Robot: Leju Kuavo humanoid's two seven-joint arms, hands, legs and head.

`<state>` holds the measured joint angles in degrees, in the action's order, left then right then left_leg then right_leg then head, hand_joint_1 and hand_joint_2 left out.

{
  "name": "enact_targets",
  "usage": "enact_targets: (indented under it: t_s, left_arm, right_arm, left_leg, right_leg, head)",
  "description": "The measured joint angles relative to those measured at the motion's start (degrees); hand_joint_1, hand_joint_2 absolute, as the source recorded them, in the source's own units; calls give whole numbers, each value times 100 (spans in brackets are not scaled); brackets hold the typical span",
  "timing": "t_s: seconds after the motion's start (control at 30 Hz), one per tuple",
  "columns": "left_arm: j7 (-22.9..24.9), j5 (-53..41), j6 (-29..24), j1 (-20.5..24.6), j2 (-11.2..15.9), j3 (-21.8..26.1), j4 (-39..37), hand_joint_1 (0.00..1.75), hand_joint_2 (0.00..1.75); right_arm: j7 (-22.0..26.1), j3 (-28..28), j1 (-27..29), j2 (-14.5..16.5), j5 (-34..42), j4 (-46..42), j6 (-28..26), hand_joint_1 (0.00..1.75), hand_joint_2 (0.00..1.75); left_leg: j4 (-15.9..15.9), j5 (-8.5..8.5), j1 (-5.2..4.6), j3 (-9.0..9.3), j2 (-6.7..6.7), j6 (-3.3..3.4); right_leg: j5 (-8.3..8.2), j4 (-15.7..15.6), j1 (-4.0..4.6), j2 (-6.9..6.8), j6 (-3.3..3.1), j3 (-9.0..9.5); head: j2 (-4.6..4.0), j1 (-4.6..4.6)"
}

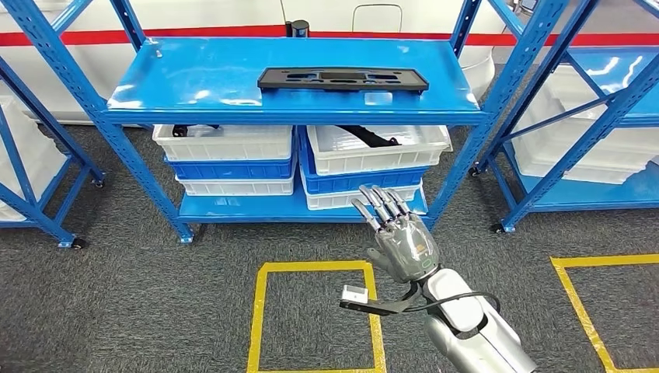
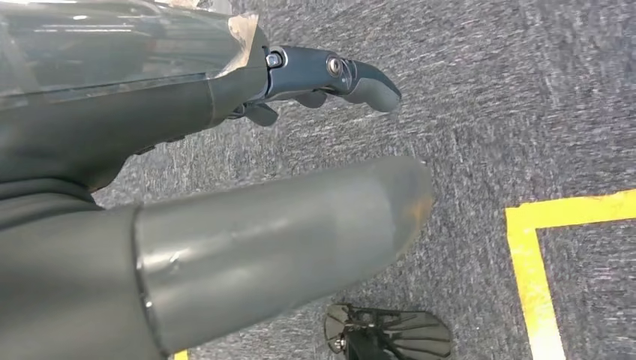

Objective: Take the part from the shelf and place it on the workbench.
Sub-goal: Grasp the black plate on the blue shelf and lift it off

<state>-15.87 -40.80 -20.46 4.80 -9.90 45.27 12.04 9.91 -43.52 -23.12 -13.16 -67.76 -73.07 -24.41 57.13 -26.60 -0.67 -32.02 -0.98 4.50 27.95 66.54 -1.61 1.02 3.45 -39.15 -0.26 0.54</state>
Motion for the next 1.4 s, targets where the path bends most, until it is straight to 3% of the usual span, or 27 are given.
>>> enact_targets:
  t_s: [0.07, 0.1, 0.13, 0.2, 0.27, 0.33, 0.4, 0.47, 0.57, 0.6, 0.63, 0.67, 0.73, 0.77, 0.8, 0.9, 0.97, 1.07, 1.1, 1.13, 1.17, 1.23, 1.27, 1.3, 1.33, 1.4]
  left_arm:
    - [-13, 3, -15, -9, -1, 25, -7, 0, 0]
    - [-15, 3, -20, -14, -2, 34, -10, 0, 0]
    - [-17, 3, -24, -18, -3, 41, -13, 0, 0]
    - [-19, 3, -28, -23, -5, 54, -14, 0, 0]
    - [-19, 3, -27, -20, -7, 64, -16, 0, 0]
    - [-18, 1, -27, -20, -8, 67, -19, 0, 0]
    - [-14, -1, -36, -25, -4, 68, -20, 0, 0]
    - [-10, -2, -50, -22, -1, 71, -21, 0, 0]
    - [-7, -3, -57, -36, -2, 74, -23, 0, 0]
    - [-6, -3, -60, -48, -2, 76, -23, 0, 0]
    - [-5, -2, -62, -58, -2, 78, -24, 0, 0]
    - [-4, -2, -65, -65, -2, 79, -24, 0, 0]
    - [-2, -1, -67, -76, 4, 82, -24, 0, 0]
    - [-2, -2, -69, -80, 7, 83, -25, 0, 0]
    - [-1, -3, -72, -83, 9, 84, -26, 0, 0]
    - [0, -4, -80, -75, 1, 84, -28, 0, 0]
    - [1, -10, -80, -62, -4, 84, -28, 0, 0]
    - [2, -40, -79, -53, -3, 83, -28, 0, 0]
    - [2, -49, -76, -56, -4, 83, -28, 0, 0]
    - [3, -54, -74, -64, -5, 83, -29, 0, 0]
    - [3, -55, -71, -72, -8, 83, -29, 0, 0]
    - [3, -56, -68, -81, -13, 83, -32, 0, 0]
    - [4, -56, -67, -79, -14, 83, -34, 0, 0]
    - [6, -56, -66, -75, -14, 83, -36, 0, 0]
    - [8, -56, -65, -71, -14, 83, -38, 0, 0]
    - [9, -58, -65, -65, -14, 83, -38, 0, 0]
  right_arm:
    - [42, -1, -12, 10, 25, 20, 0, 0, 175]
    - [50, -1, -12, 11, 32, 32, 0, 0, 175]
    - [54, 0, -14, 12, 37, 42, 0, 0, 175]
    - [56, 5, -24, 11, 42, 51, 0, 0, 175]
    - [57, 4, -40, 18, 46, 60, 0, 0, 175]
    - [59, 1, -47, 29, 51, 67, 0, 0, 175]
    - [61, 5, -49, 35, 54, 68, 0, 0, 175]
    - [61, 8, -68, 45, 54, 68, 0, 0, 175]
    - [61, 2, -74, 63, 54, 75, 0, 0, 175]
    - [61, -1, -69, 65, 54, 79, 0, 0, 175]
    - [61, -3, -67, 66, 53, 81, 0, 0, 175]
    - [61, -4, -67, 67, 54, 81, 0, 0, 175]
    - [61, -4, -68, 71, 55, 84, 0, 0, 175]
    - [61, -4, -71, 74, 56, 87, 0, 0, 175]
    - [62, -3, -70, 80, 56, 89, -1, 0, 175]
    - [65, 6, -89, 92, 57, 90, -3, 0, 175]
    - [64, 10, -123, 85, 61, 90, -5, 0, 175]
    - [55, 9, -118, 64, 69, 90, -6, 0, 175]
    - [52, 9, -99, 51, 71, 90, -6, 0, 175]
    - [51, 9, -83, 37, 71, 90, -6, 0, 175]
    - [49, 10, -75, 23, 71, 90, -5, 0, 175]
    - [48, 12, -65, -6, 71, 91, -6, 0, 175]
    - [45, 11, -57, -16, 71, 91, -5, 0, 175]
    - [43, 10, -47, -24, 71, 87, -6, 0, 175]
    - [39, 10, -39, -26, 71, 79, -7, 0, 175]
    - [28, 18, -36, -31, 72, 51, -9, 0, 175]
  left_leg:
    - [3, -24, -7, 12, 50, -8]
    - [5, -42, -8, 31, 64, -23]
    - [6, -67, -5, 63, 74, -43]
    - [8, -135, 5, 151, 90, -99]
    - [2, -208, 4, 210, 108, -175]
    - [25, -235, 8, 245, 129, -257]
    - [194, -230, 32, 206, 141, -319]
    - [709, -259, 65, -87, 125, -377]
    - [1635, -630, 107, -823, 106, -476]
    - [1696, -704, 114, -974, 107, -491]
    - [1575, -661, 119, -1027, 107, -492]
    - [1292, -489, 121, -991, 106, -476]
    - [570, 82, 103, -811, 89, -404]
    - [319, 279, 86, -729, 75, -364]
    - [171, 386, 69, -665, 62, -325]
    - [33, 304, 52, -418, 48, -212]
    - [-22, 233, 64, -213, 48, -150]
    - [-38, 82, 69, -38, 50, -102]
    - [-38, 20, 71, 26, 44, -102]
    - [-37, -49, 73, 104, 35, -111]
    - [-37, -124, 78, 199, 28, -125]
    - [-31, -289, 80, 384, 22, -169]
    - [-31, -368, 72, 451, 21, -201]
    - [-41, -439, 64, 497, 23, -235]
    - [-25, -475, 57, 553, 30, -271]
    - [77, -472, 72, 573, 51, -337]
  right_leg:
    - [246, 684, 13, -23, -13, -364]
    - [256, 759, 15, -28, -2, -409]
    - [169, 583, 15, -37, 23, -324]
    - [-160, -245, 17, -91, 64, 81]
    - [-291, -845, 56, -152, -23, 368]
    - [-252, -943, 85, -146, -180, 438]
    - [-257, -970, 51, -117, -276, 556]
    - [-198, -989, 29, -103, -358, 687]
    - [-58, -992, 38, -60, -411, 824]
    - [-2, -992, 40, -40, -408, 890]
    - [58, -992, 42, -23, -401, 968]
    - [123, -994, 44, -10, -392, 1055]
    - [260, -996, 61, 6, -364, 1218]
    - [328, -1010, 72, 17, -337, 1273]
    - [368, -1025, 85, 28, -301, 1350]
    - [346, -935, 122, 38, -142, 1503]
    - [385, -545, 122, 8, -95, 1308]
    - [756, 451, 103, -28, -128, 528]
    - [869, 598, 98, -30, -146, 313]
    - [890, 557, 94, -33, -133, 193]
    - [775, 324, 86, -40, -88, 163]
    - [202, -396, 71, -91, 67, 245]
    - [-53, -669, 76, -130, 77, 305]
    - [-229, -813, 87, -160, 35, 362]
    - [-289, -850, 94, -175, -52, 395]
    - [-259, -895, 81, -141, -236, 527]
  head:
    - [0, 15]
    - [0, 19]
    - [0, 23]
    - [0, 40]
    - [0, 46]
    - [1, 26]
    - [1, -9]
    - [1, -58]
    - [0, -111]
    - [1, -120]
    - [1, -131]
    - [0, -143]
    - [0, -168]
    - [0, -173]
    - [1, -178]
    - [2, -168]
    - [2, -137]
    - [2, -87]
    - [2, -78]
    - [2, -67]
    - [2, -56]
    - [1, -26]
    - [1, -8]
    - [0, -1]
    - [0, -5]
    - [1, -27]
